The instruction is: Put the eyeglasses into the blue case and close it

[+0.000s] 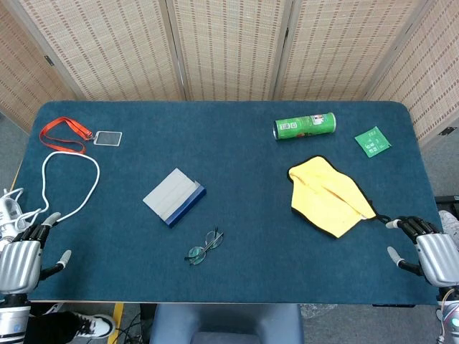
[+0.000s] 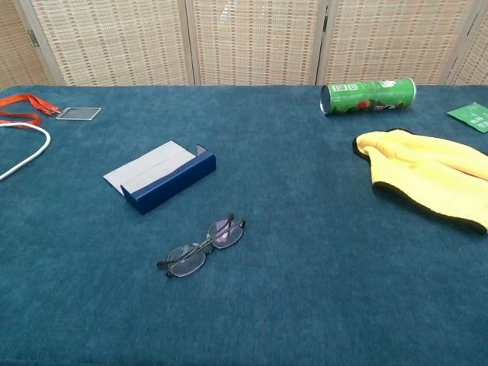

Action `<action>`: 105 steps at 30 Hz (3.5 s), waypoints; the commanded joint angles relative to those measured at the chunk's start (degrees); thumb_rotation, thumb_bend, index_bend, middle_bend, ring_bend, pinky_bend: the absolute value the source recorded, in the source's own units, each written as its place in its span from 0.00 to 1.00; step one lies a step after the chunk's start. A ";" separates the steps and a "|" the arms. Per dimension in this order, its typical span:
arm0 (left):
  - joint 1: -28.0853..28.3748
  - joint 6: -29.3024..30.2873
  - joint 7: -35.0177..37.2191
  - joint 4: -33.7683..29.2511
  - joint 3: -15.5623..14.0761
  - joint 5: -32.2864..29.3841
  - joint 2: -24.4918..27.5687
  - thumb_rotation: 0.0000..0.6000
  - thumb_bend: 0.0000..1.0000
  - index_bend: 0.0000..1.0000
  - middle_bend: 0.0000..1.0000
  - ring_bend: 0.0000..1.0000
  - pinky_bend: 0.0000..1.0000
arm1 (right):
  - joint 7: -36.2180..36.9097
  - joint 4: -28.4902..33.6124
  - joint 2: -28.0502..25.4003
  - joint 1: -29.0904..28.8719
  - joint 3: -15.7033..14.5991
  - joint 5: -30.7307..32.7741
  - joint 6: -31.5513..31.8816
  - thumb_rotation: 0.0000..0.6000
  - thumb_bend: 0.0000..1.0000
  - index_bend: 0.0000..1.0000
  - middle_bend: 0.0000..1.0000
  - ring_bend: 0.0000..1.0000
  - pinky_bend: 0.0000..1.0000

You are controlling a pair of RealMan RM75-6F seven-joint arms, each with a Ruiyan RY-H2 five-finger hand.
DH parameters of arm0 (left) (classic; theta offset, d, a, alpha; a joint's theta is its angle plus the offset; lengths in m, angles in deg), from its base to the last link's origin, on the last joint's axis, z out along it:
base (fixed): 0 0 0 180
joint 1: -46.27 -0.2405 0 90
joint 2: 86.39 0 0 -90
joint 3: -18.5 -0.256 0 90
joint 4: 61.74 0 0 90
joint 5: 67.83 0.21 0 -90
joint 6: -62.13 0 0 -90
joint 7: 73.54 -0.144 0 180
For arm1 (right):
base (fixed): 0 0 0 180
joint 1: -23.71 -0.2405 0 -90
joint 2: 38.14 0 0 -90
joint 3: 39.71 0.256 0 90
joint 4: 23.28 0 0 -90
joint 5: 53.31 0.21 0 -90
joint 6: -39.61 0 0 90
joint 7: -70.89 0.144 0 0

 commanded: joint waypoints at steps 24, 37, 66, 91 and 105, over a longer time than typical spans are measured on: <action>9.58 -10.37 1.93 2.64 1.65 5.78 0.78 1.00 0.31 0.20 0.56 0.49 0.51 | -2.37 1.79 -0.88 -0.52 0.83 0.46 0.04 1.00 0.32 0.32 0.30 0.27 0.31; 27.69 -29.67 3.99 4.10 4.70 11.01 0.61 1.00 0.51 0.24 0.92 0.86 0.95 | -4.70 4.69 -2.49 -0.83 1.04 0.78 -0.47 1.00 0.33 0.32 0.30 0.27 0.31; 51.52 -50.11 -28.57 15.98 2.82 -29.57 -17.15 1.00 0.73 0.17 0.98 0.97 1.00 | -5.67 5.63 -2.78 -0.74 0.83 1.92 -1.53 1.00 0.39 0.32 0.32 0.29 0.31; 60.38 -38.15 -43.39 18.93 -4.39 -64.35 -17.25 1.00 0.73 0.15 0.99 0.98 1.00 | -3.59 4.27 -2.20 -0.65 0.76 1.17 -1.05 1.00 0.39 0.32 0.34 0.33 0.31; 55.10 -31.10 -38.72 6.70 -7.96 -60.32 -7.56 1.00 0.73 0.14 0.99 0.98 1.00 | -3.14 4.10 -2.30 -0.29 0.59 0.69 -0.20 1.00 0.39 0.32 0.35 0.35 0.31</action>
